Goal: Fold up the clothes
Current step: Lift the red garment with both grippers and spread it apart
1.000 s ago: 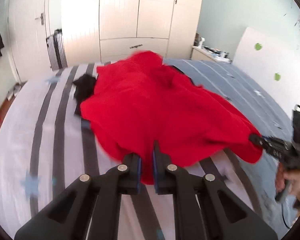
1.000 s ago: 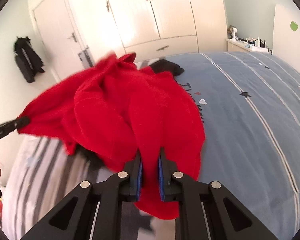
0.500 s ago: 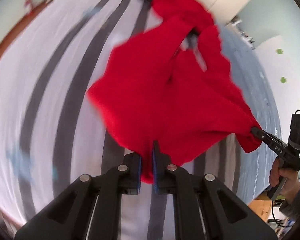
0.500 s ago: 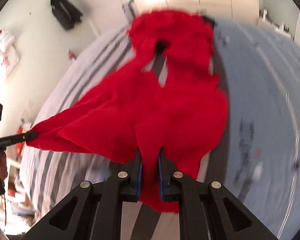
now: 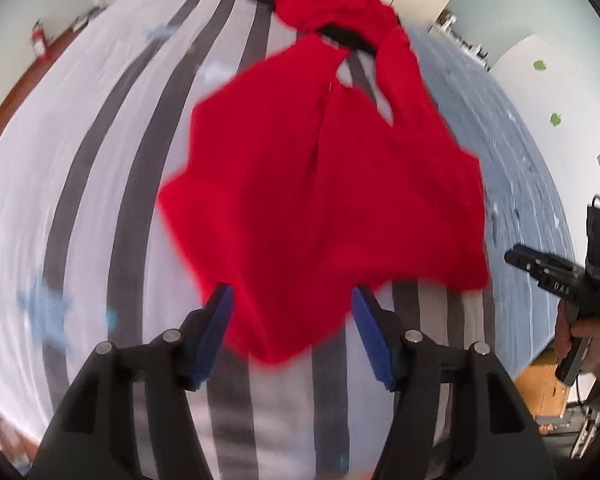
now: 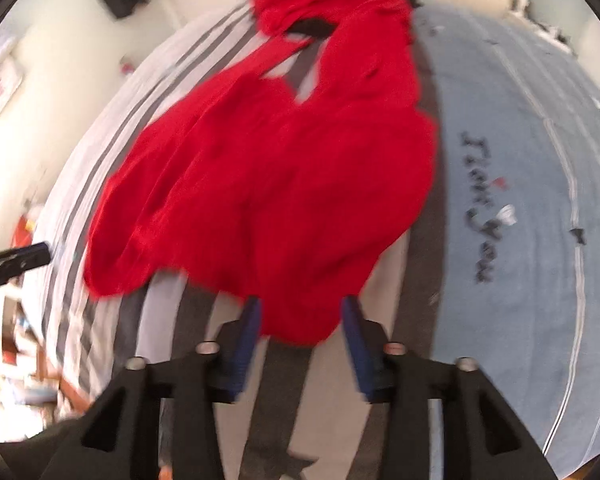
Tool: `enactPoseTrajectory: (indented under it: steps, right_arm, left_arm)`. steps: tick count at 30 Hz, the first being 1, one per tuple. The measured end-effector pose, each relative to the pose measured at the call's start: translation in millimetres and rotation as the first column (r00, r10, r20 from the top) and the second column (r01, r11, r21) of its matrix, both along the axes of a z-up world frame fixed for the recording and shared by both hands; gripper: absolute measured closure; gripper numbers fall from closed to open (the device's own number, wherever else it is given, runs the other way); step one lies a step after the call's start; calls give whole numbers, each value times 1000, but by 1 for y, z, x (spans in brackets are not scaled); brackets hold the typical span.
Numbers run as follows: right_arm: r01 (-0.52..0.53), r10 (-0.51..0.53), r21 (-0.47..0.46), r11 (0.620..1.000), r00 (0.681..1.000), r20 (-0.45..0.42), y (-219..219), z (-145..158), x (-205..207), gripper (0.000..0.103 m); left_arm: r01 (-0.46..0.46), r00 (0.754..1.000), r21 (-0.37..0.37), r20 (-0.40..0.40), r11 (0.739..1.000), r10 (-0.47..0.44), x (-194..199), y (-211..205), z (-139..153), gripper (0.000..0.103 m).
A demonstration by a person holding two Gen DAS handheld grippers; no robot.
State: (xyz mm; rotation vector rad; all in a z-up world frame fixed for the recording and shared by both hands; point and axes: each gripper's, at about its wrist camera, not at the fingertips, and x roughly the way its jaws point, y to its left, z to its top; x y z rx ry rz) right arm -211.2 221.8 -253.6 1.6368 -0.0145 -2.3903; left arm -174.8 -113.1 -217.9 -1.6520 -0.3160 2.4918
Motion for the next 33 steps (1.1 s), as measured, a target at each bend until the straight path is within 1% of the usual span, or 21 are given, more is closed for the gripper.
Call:
enactPoseTrajectory:
  steps: [3, 4, 6, 7, 9, 11, 12, 13, 15, 16, 17, 19, 22, 24, 27, 28, 29, 30, 31, 32, 33]
  right_arm:
    - [95, -94, 21, 995, 995, -45, 14, -3, -26, 58]
    - [128, -127, 15, 992, 990, -54, 21, -4, -37, 58]
    - [187, -186, 9, 982, 980, -65, 32, -9, -60, 58]
    - [211, -211, 4, 977, 975, -68, 37, -13, -71, 58]
    - [239, -239, 6, 971, 969, -62, 44, -23, -87, 58]
    - [261, -260, 14, 965, 964, -52, 51, -33, -101, 58]
    - [269, -269, 8, 963, 962, -46, 55, -36, -105, 58]
    - [272, -272, -7, 962, 961, -41, 58, -38, -107, 58]
    - [278, -279, -34, 960, 960, -28, 61, -43, -110, 58]
    - [282, -283, -47, 958, 959, -24, 62, -45, -112, 58]
    - [285, -287, -60, 957, 958, -23, 62, -47, -113, 58]
    - [288, -291, -80, 954, 957, -18, 61, -50, -116, 58]
    - [291, -293, -109, 951, 956, -6, 60, -56, -121, 58]
    - [293, -294, -119, 949, 956, 14, 59, -62, -123, 58]
    - [301, -297, -126, 945, 954, 48, 58, -72, -126, 59]
    - [304, -298, -129, 944, 953, 60, 58, -75, -127, 61]
    - [299, -292, -129, 946, 954, 66, 57, -77, -128, 67]
    - [287, -281, -130, 949, 958, 65, 55, -78, -129, 70]
    - [276, -269, -130, 952, 961, 63, 52, -78, -129, 77]
    - [263, -258, -129, 956, 964, 59, 49, -76, -130, 86]
    - [257, -252, -127, 958, 966, 54, 47, -75, -129, 90]
  left_arm:
    - [36, 993, -26, -108, 999, -38, -67, 15, 1, 45]
    - [47, 988, -36, -144, 998, -52, -89, 20, 1, 45]
    - [103, 974, -37, -199, 994, -109, -133, 34, -2, 45]
    - [135, 966, -40, -219, 990, -141, -163, 44, -10, 45]
    - [195, 952, -48, -230, 980, -201, -200, 63, -21, 45]
    - [268, 937, -92, -208, 959, -282, -248, 87, -36, 45]
    - [317, 922, -114, -195, 941, -334, -257, 99, -40, 45]
    - [377, 899, -162, -174, 912, -402, -272, 112, -52, 45]
    - [475, 859, -194, -111, 858, -500, -295, 132, -73, 45]
    - [515, 840, -202, -77, 833, -538, -300, 138, -80, 45]
    - [543, 823, -226, -53, 809, -566, -303, 143, -88, 45]
    - [582, 798, -257, -3, 771, -603, -314, 150, -107, 45]
    - [604, 789, -225, 33, 765, -613, -328, 149, -123, 45]
    - [618, 777, -218, 28, 755, -628, -333, 150, -124, 45]
    - [629, 770, -197, 33, 752, -637, -339, 149, -127, 45]
    - [633, 768, -190, 34, 750, -639, -341, 149, -128, 47]
    - [636, 766, -184, 33, 749, -642, -340, 148, -127, 53]
    - [644, 759, -179, 31, 744, -650, -339, 149, -126, 59]
    - [649, 755, -178, 26, 740, -656, -337, 150, -124, 70]
    - [653, 750, -178, 22, 736, -661, -335, 151, -122, 78]
    - [639, 762, -180, 14, 748, -648, -333, 150, -119, 82]
